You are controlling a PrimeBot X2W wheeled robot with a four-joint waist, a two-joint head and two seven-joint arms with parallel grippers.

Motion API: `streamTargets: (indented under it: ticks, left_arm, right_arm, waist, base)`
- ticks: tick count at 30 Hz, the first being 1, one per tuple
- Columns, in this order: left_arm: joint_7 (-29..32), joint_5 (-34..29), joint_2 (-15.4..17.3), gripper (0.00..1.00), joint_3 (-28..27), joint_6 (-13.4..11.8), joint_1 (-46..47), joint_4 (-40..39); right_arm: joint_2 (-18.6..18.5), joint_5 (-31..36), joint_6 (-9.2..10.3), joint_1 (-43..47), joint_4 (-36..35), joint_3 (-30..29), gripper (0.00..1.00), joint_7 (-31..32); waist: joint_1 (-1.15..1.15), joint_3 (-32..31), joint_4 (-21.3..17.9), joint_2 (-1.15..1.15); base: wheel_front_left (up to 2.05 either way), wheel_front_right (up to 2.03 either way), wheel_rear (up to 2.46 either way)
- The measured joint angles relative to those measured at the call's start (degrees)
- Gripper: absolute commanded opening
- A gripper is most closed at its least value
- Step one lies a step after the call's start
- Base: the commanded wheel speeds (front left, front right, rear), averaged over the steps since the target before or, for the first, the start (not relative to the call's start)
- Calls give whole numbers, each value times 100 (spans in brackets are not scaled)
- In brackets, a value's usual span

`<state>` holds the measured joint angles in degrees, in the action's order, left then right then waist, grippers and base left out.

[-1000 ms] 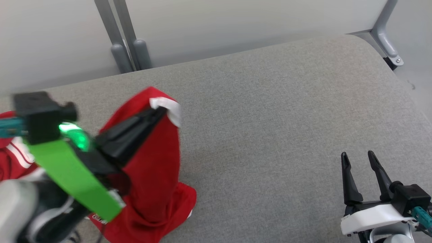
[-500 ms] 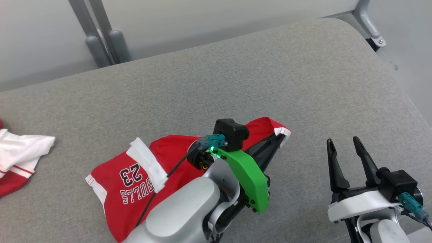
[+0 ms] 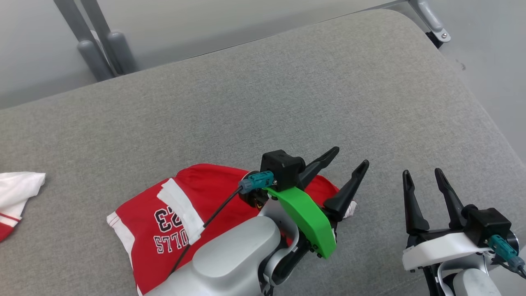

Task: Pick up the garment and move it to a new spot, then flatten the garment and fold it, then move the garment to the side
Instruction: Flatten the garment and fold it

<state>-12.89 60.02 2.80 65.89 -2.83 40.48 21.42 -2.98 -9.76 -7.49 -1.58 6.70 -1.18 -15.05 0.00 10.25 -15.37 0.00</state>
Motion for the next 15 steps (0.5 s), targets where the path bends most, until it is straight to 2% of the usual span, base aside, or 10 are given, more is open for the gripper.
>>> streamTargets:
  ticks: [4, 6, 11, 15]
  left_arm:
    - [-103, 91, 15, 100, -154, -157, -4, 92]
    - [-138, 80, 181, 100, -339, -310, -76, 116]
    - [-180, 221, 1279, 100, -916, -809, -626, 144]
    - [13, 467, 2027, 100, -1151, -1140, -1056, 408]
  right_arm:
    - [4, 35, 0, 105, -46, -65, 100, 0]
    - [5, 52, 0, 183, -71, -99, 100, 0]
    - [-70, 92, 0, 337, -191, -153, 100, 0]
    - [-162, 101, 0, 398, -233, -137, 100, 0]
  waist:
    - [0, -86, 160, 0]
    - [0, -144, 252, 0]
    - [0, -318, 510, 0]
    - [0, -397, 733, 0]
  base:
    - [0, 0, 0]
    - [0, 0, 0]
    - [0, 0, 0]
    - [0, 0, 0]
